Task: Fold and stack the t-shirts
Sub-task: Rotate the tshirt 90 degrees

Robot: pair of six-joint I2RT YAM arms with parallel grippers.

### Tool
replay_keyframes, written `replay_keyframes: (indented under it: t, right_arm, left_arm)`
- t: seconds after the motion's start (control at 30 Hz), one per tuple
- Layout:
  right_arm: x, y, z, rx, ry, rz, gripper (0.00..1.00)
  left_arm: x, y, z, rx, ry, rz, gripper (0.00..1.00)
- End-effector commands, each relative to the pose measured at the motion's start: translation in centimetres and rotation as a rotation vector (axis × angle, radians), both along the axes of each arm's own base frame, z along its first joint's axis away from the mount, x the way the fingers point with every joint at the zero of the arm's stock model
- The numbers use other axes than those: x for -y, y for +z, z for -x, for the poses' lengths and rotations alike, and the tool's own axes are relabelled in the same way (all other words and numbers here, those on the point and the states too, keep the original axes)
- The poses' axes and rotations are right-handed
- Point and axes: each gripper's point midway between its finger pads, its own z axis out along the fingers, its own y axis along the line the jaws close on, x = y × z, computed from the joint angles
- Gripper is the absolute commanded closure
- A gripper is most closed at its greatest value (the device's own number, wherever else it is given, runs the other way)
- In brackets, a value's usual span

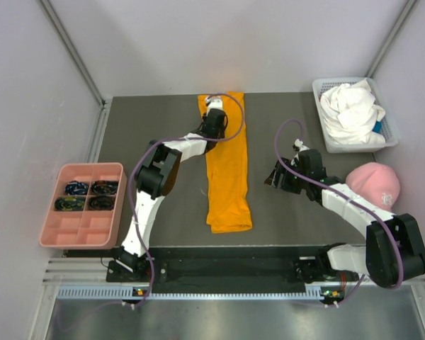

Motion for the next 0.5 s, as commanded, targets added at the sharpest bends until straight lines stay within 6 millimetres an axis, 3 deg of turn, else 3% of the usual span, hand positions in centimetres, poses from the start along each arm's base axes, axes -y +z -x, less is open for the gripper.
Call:
replay_keyframes:
  t: [0.0,0.47]
  right_arm:
    - [-0.6,0.4,-0.4,0.035,0.019,-0.011,0.31]
    - [-0.6,0.4,-0.4,0.033,0.019,-0.015,0.31]
  left_arm:
    - [-0.4,4.5,-0.6,0.084,0.028,0.032,0.57]
    - [-3.2,3.9,1.5,0.065,0.111,-0.008,0.57]
